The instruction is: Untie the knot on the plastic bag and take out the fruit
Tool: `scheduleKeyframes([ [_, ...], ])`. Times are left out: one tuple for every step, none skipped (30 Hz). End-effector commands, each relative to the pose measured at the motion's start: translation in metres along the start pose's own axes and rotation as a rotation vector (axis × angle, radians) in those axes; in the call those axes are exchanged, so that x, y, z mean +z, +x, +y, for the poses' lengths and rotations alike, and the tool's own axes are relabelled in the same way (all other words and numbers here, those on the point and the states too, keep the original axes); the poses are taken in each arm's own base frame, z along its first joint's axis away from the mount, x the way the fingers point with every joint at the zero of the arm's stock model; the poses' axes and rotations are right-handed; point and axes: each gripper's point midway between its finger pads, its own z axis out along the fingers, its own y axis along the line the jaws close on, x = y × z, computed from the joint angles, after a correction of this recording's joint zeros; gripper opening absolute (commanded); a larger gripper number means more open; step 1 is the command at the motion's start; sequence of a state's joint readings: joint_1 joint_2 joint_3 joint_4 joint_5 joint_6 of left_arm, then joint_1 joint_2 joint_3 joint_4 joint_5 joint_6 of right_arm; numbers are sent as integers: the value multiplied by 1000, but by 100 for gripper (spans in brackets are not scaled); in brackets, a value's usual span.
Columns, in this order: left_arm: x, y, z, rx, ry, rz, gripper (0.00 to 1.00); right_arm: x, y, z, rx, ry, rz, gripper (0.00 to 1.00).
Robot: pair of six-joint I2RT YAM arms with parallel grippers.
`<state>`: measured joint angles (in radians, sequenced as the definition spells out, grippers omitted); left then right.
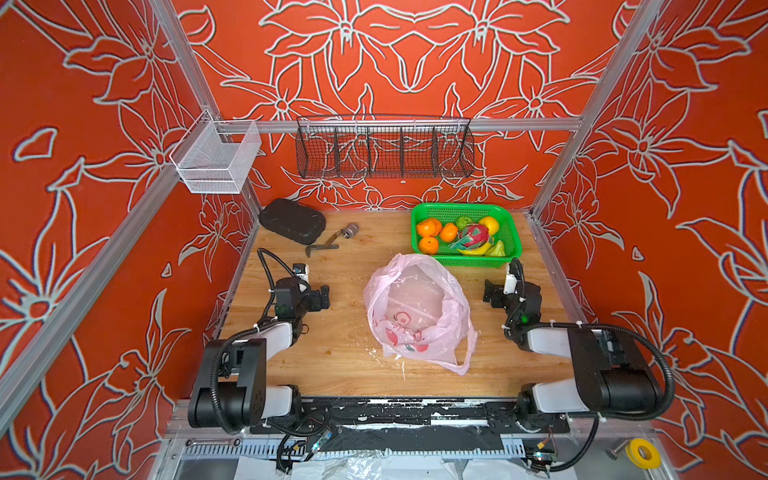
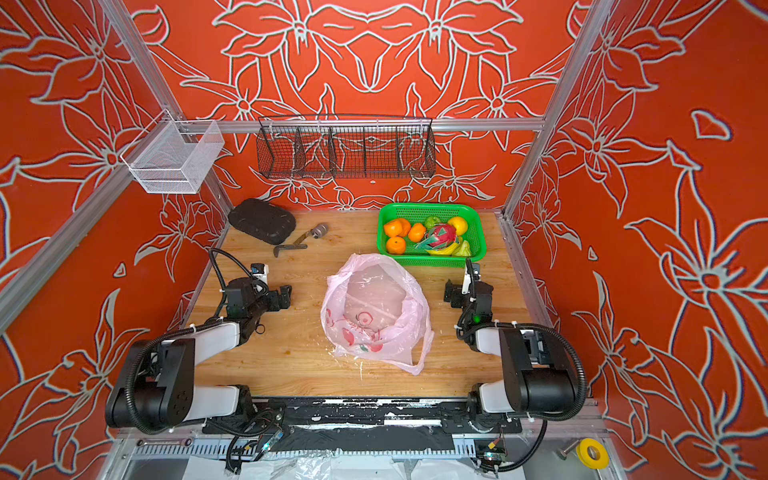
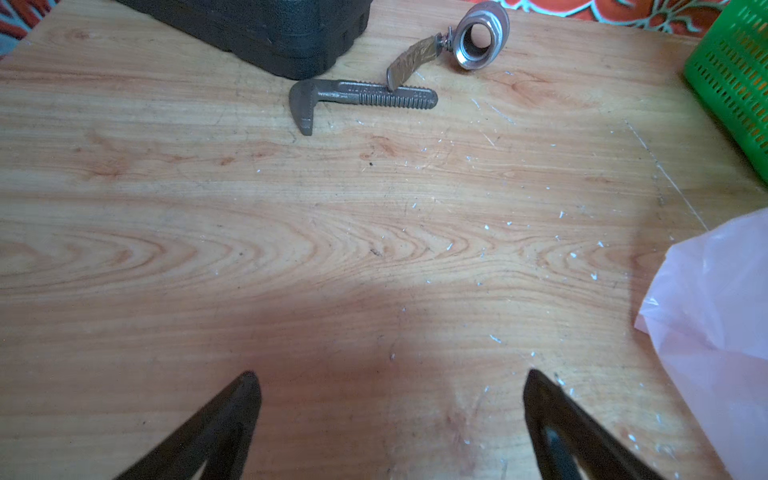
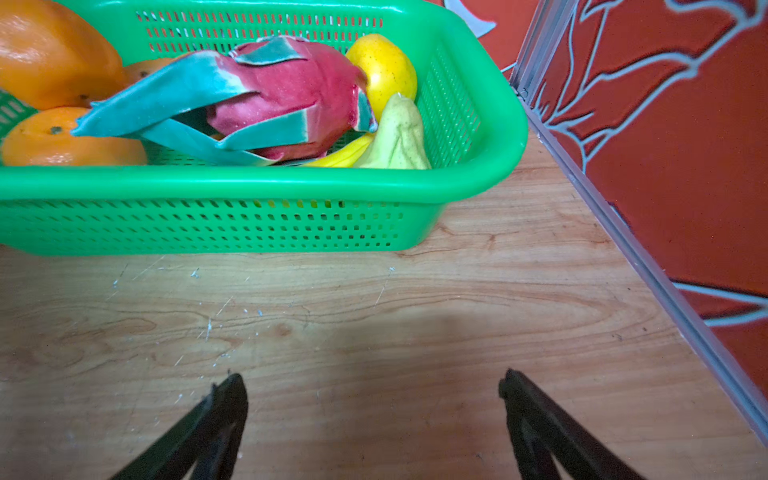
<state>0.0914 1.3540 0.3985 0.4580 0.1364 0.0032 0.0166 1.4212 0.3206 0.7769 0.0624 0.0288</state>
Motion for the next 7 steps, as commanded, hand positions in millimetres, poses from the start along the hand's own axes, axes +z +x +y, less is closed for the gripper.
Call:
scheduleKeyframes([
  [-2,-16,-5,16,18,-49,97,7,-7,1,-39,34,2,97],
  [-2,-16,-5,16,17,-50,97,6,-8,1,-39,35,0,97],
  [-2,-15,-5,15,18,-48,97,5,-8,0,-39,34,3,97],
  [-2,-16,-5,16,16,-50,97,2,-10,0,-36,33,-20,97],
  [-2,-16,-4,16,16,-49,97,-1,-10,1,-40,27,-29,97],
  [-2,-15,-5,16,17,-47,97,-2,-9,1,-40,25,-27,97],
  [-2,-16,-5,16,16,-48,97,-1,-10,2,-41,23,-30,97],
])
